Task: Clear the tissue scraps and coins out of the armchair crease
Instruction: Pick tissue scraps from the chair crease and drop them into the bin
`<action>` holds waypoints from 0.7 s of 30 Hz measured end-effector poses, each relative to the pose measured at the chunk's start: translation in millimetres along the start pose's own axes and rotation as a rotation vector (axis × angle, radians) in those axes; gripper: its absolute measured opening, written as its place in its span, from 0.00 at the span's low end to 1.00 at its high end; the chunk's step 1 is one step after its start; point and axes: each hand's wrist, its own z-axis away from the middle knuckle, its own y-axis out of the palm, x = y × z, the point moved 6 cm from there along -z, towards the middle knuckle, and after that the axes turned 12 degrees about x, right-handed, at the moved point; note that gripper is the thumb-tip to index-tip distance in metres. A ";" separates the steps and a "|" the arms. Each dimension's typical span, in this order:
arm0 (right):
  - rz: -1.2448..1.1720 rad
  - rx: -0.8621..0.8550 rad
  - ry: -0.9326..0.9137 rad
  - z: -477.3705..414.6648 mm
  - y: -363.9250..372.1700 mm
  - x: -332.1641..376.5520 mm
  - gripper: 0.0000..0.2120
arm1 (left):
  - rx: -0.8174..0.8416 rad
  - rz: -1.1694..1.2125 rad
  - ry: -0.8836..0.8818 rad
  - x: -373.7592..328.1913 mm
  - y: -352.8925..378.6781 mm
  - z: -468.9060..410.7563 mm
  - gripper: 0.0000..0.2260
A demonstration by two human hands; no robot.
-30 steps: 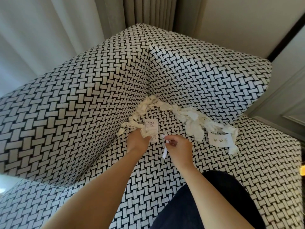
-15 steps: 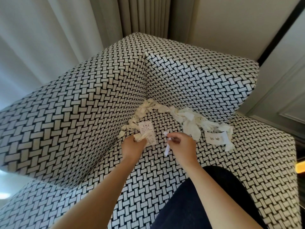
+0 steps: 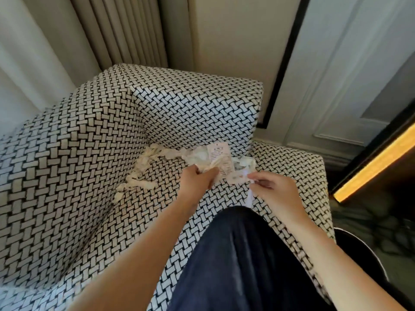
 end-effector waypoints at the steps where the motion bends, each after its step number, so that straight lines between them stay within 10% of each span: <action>1: -0.007 -0.033 0.018 10.3 -15.6 -7.8 0.12 | 0.025 -0.003 0.005 -2.5 16.8 -2.3 0.07; 13: -0.289 -0.537 0.325 134.1 -159.7 -130.0 0.09 | 0.510 -0.176 -0.134 32.6 245.9 -6.0 0.04; 21: -0.604 -0.887 0.457 164.5 -166.3 -189.0 0.07 | 0.541 -0.316 -0.211 85.2 308.4 -6.4 0.08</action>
